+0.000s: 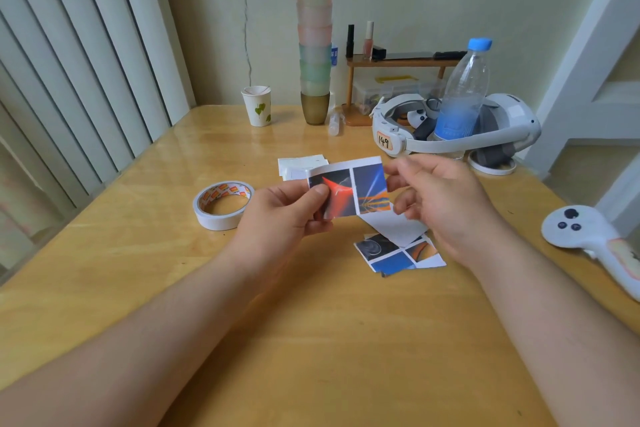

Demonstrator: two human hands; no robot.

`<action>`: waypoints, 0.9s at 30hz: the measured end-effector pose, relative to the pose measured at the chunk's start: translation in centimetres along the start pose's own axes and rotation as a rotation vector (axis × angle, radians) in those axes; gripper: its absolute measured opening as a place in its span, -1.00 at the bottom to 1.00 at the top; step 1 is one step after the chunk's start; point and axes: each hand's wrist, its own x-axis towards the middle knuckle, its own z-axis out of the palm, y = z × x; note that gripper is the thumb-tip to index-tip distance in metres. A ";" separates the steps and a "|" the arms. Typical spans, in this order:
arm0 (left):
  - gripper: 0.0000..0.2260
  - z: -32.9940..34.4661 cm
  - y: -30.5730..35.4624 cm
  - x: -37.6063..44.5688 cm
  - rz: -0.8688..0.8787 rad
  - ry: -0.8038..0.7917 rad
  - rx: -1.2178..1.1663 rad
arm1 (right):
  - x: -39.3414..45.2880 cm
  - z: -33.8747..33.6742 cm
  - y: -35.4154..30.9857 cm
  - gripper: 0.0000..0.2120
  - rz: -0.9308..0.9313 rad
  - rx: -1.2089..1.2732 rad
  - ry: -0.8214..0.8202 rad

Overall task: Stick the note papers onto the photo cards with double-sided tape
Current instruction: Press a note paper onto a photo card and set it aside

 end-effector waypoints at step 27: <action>-0.53 -0.3 -0.1 0.5 -0.028 0.087 0.056 | 1.7 -0.6 2.3 -0.50 0.094 -0.991 -0.086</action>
